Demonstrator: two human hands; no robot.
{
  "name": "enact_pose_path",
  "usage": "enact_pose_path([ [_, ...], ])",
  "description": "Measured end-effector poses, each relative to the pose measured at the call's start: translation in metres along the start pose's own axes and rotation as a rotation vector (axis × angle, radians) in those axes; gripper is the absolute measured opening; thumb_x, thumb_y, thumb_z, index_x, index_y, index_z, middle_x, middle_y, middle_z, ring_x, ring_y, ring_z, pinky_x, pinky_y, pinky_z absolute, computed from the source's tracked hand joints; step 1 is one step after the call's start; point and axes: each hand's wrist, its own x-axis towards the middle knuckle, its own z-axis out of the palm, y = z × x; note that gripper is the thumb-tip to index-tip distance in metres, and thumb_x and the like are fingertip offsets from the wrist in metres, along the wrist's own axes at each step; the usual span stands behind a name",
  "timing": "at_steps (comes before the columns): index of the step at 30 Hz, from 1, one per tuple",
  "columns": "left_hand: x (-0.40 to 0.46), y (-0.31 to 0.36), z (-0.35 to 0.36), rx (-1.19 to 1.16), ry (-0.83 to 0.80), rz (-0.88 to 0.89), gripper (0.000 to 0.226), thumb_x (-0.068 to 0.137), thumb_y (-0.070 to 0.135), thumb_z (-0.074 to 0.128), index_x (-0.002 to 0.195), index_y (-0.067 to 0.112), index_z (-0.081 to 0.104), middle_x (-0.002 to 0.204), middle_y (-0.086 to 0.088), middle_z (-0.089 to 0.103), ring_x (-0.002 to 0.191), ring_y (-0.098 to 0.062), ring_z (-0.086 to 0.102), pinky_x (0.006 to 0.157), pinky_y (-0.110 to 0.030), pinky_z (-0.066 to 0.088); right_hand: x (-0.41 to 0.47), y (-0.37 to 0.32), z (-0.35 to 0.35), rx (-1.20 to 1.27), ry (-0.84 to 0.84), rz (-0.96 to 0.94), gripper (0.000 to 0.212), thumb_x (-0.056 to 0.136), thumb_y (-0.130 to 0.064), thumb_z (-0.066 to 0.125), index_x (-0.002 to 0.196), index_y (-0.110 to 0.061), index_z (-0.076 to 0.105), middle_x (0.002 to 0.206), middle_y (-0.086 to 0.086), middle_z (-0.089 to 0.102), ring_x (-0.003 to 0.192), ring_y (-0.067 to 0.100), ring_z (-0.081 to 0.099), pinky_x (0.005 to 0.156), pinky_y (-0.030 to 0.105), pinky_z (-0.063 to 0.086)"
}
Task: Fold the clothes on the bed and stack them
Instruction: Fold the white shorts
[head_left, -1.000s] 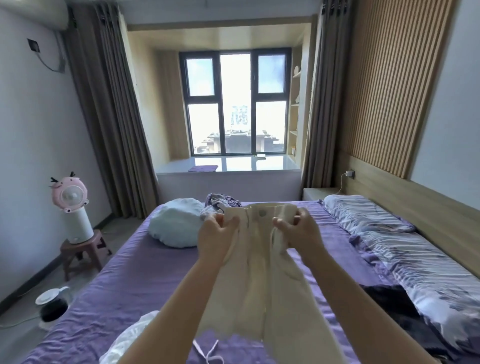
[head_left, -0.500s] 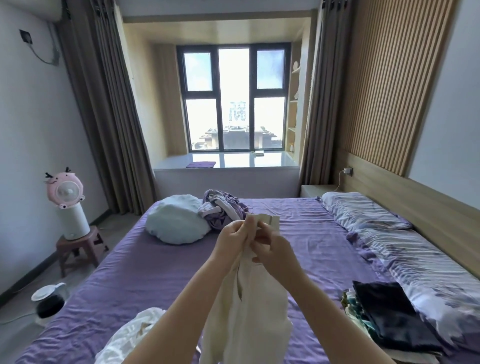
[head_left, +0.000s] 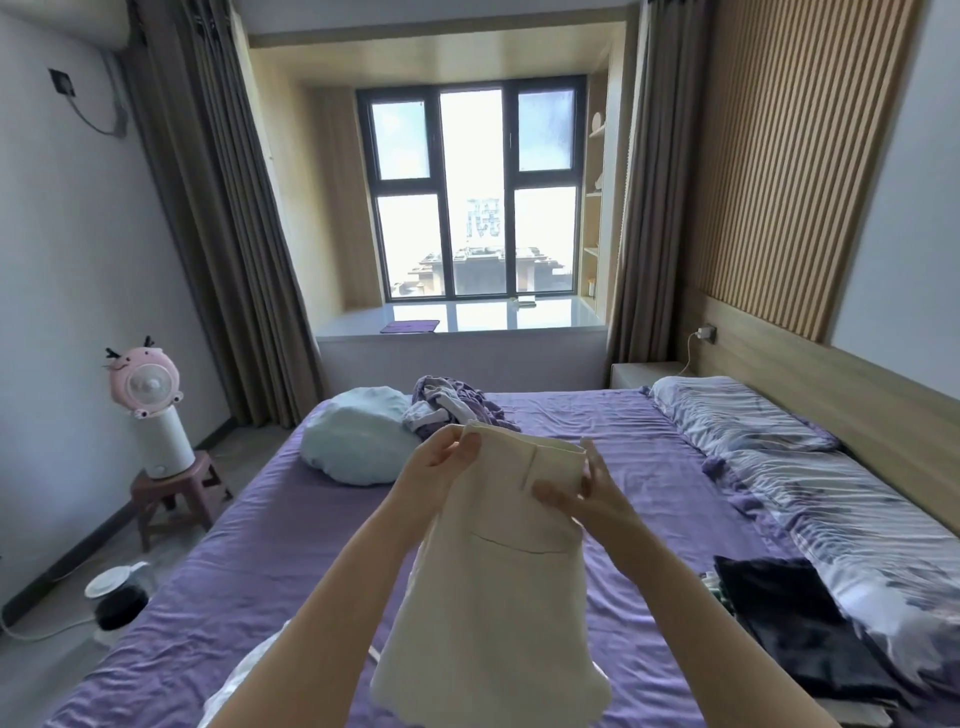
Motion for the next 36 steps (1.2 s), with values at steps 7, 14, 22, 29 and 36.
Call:
enact_pose_path([
  [7, -0.006, -0.005, -0.024, 0.012, 0.112, -0.012, 0.031, 0.097, 0.025, 0.052, 0.102, -0.004, 0.06, 0.086, -0.01, 0.057, 0.08, -0.019, 0.05, 0.07, -0.029, 0.044, -0.006, 0.002, 0.002, 0.07, -0.126, -0.058, 0.06, 0.065, -0.004, 0.082, 0.119, -0.006, 0.056, 0.089, 0.007, 0.065, 0.077, 0.015, 0.061, 0.063, 0.031, 0.052],
  [14, -0.003, -0.015, -0.038, 0.211, 0.262, -0.019, 0.029, 0.097, 0.025, 0.054, 0.103, -0.003, 0.059, 0.086, -0.008, 0.056, 0.084, -0.021, 0.048, 0.068, -0.023, 0.043, -0.002, -0.012, 0.025, -0.017, -0.091, -0.102, 0.045, 0.064, -0.007, 0.083, 0.104, -0.009, 0.061, 0.062, -0.011, 0.06, 0.051, 0.005, 0.052, 0.047, 0.018, 0.042],
  [22, 0.001, 0.007, -0.002, 0.748, -0.175, 0.093, 0.076, 0.067, 0.055, 0.075, 0.135, 0.04, 0.043, 0.104, 0.022, 0.056, 0.112, -0.008, 0.053, 0.103, -0.034, 0.04, -0.001, -0.005, 0.038, -0.159, -0.125, -0.118, 0.042, 0.07, 0.002, 0.079, 0.097, -0.015, 0.052, 0.057, -0.01, 0.061, 0.041, 0.004, 0.047, 0.04, 0.019, 0.038],
  [29, 0.006, 0.0, 0.018, 0.638, -0.157, 0.09, 0.023, 0.084, 0.023, 0.072, 0.068, 0.02, 0.056, 0.055, 0.015, 0.044, 0.051, -0.002, 0.038, 0.043, -0.019, 0.038, -0.009, 0.015, 0.003, -0.264, -0.092, -0.088, 0.046, 0.069, -0.021, 0.084, 0.102, -0.024, 0.053, 0.08, -0.002, 0.068, 0.062, 0.006, 0.059, 0.056, 0.02, 0.048],
  [36, 0.017, 0.013, 0.001, 0.651, 0.013, 0.191, 0.026, 0.09, 0.023, 0.066, 0.083, 0.0, 0.058, 0.074, -0.014, 0.044, 0.064, -0.01, 0.039, 0.048, -0.017, 0.037, -0.03, 0.078, -0.051, -0.501, -0.148, 0.066, 0.023, 0.073, -0.028, 0.075, 0.088, -0.016, 0.063, 0.08, -0.001, 0.061, 0.071, 0.011, 0.056, 0.067, 0.033, 0.047],
])
